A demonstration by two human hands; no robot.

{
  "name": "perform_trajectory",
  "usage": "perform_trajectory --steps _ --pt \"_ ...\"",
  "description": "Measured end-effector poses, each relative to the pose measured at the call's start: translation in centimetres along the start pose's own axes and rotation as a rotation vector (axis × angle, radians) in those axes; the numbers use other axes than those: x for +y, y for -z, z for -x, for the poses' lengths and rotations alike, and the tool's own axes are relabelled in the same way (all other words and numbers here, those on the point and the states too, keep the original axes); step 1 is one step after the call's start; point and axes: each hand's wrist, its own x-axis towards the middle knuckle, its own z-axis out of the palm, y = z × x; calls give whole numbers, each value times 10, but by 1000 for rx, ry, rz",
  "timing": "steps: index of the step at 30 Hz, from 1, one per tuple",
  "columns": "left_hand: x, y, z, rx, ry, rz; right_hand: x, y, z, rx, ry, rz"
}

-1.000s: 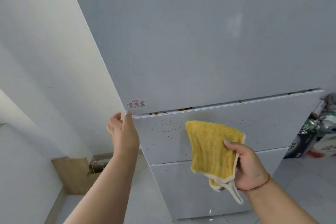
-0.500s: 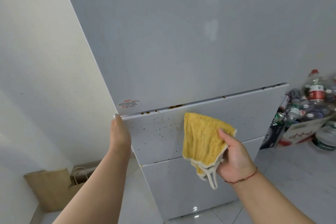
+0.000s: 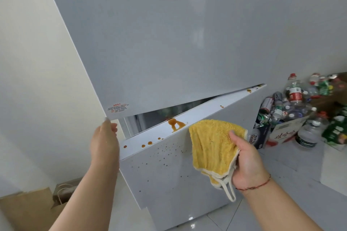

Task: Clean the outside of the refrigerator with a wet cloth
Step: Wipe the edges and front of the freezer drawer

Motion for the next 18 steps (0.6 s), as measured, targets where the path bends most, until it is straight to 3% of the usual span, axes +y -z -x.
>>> perform_trajectory --steps 3,12,15,18 --pt "1 -2 12 -83 -3 -93 -17 13 12 42 60 7" --pt "-10 2 66 18 -103 -291 -112 47 2 235 354 88" --pt "-12 3 77 46 -82 -280 -151 60 -28 349 492 264" --pt "-17 1 83 71 -19 -252 -182 70 -63 437 667 635"
